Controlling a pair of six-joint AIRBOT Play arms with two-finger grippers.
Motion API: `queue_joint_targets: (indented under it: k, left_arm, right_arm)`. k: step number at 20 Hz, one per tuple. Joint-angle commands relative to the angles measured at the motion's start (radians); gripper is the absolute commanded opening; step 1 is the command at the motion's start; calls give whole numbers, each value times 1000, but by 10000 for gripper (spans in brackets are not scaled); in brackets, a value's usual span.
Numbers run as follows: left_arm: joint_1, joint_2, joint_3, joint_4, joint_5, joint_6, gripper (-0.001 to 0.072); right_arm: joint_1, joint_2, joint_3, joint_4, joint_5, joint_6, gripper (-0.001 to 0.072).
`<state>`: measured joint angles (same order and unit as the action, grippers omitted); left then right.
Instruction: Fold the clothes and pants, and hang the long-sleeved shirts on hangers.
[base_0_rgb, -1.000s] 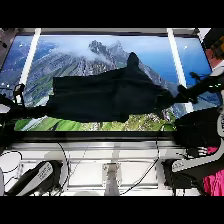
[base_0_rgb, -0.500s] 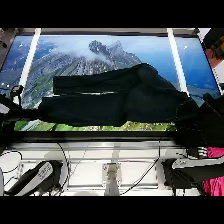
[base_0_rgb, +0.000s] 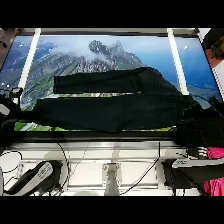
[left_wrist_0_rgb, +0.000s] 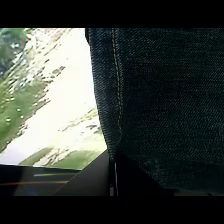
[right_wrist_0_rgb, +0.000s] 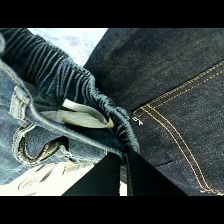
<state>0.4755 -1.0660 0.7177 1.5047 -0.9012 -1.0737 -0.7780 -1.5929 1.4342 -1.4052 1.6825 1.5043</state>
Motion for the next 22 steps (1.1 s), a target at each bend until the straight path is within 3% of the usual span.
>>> queue_joint_targets:
  k: [1,3,4,5,6,7,9,10,12,14,16,18,19,22]
  left_arm:
    - [2,-10,1,10,12,0,11]
    - [0,-6,1,10,12,0,54]
    - [0,-6,1,10,23,-1,243]
    - [0,-6,8,10,32,-17,473]
    - [0,-2,25,10,44,-64,508]
    - [0,5,56,10,49,-125,513]
    - [0,18,136,-50,50,-181,560]
    - [0,17,173,-130,50,-180,560]
    - [-5,-3,211,-375,49,-177,559]
    - [-10,-60,211,-655,50,-109,559]
    - [-21,-149,211,-842,71,-61,561]
    - [-35,-240,211,-919,75,-62,574]
    - [-51,-287,211,-945,76,-63,574]
    - [-109,-403,215,-999,150,-63,575]
  right_arm:
    - [-3,0,1,28,-3,7,29]
    - [-3,0,5,60,-15,26,94]
    - [-3,0,20,80,-27,45,167]
    - [-3,0,43,108,-33,50,186]
    - [-3,0,84,142,-42,50,186]
    - [-3,0,134,176,-56,50,192]
    - [0,0,236,235,-97,50,376]
    - [7,0,273,258,-128,50,417]
    - [31,-2,301,285,-205,51,417]
    - [61,-35,301,324,-231,51,428]
    - [86,-99,301,411,-230,48,487]
    - [107,-171,301,516,-248,46,505]
    - [120,-204,302,536,-280,46,565]
    - [168,-278,302,525,-403,46,608]
